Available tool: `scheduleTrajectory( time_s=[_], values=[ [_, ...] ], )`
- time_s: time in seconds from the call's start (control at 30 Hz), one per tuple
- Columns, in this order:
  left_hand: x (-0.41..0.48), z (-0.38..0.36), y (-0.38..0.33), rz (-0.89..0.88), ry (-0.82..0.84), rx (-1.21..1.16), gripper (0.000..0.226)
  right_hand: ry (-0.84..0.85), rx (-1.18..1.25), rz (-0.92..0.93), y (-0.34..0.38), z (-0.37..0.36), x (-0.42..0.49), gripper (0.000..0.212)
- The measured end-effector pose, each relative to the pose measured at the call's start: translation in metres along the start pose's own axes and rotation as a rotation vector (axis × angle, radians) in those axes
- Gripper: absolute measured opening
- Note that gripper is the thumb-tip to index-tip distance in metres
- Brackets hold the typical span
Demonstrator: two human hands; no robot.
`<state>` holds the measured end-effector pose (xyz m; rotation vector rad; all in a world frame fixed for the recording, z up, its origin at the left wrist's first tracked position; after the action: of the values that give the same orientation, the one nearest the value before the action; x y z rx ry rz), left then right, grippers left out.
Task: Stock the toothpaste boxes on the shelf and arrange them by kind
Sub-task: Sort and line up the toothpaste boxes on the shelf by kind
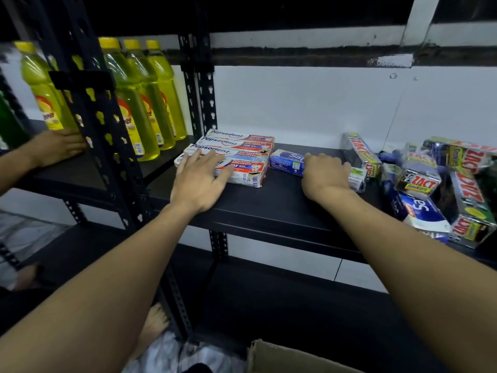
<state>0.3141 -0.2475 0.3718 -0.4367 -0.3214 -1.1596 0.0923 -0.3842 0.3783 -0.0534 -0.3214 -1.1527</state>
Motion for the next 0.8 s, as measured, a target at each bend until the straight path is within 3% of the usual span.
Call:
scheduleTrajectory(
  time_s=[0.17,0.23,0.3,0.5,0.8],
  values=[
    [0.003,-0.001,0.001,0.001,-0.014,0.021,0.061,-0.014,0.045,0.050,-0.014,0.016,0.010,0.038],
    [0.003,-0.001,0.001,0.006,-0.021,0.022,0.059,-0.109,0.174,0.022,-0.032,0.038,0.019,0.045],
    [0.003,-0.001,0.000,0.001,-0.019,0.026,0.060,-0.215,0.134,-0.022,-0.051,0.061,0.029,0.045],
    [0.003,-0.002,-0.001,0.003,0.003,0.047,0.056,0.110,-0.119,-0.222,-0.109,0.046,0.048,0.045],
    [0.000,0.000,-0.002,0.005,0.030,0.068,0.055,-0.169,0.312,-0.206,-0.107,0.077,0.045,0.036]
  ],
)
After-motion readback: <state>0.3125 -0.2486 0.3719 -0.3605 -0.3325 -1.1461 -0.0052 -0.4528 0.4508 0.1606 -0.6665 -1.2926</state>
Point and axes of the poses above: each hand's wrist, its own x-axis towards the middle knuckle, its own z-axis out of the back of the hand, y = z × x, the point moved 9 cm from there along x, towards the middle knuckle, and after that the axes turned 5 degrees about x, right-handed, at the moved point
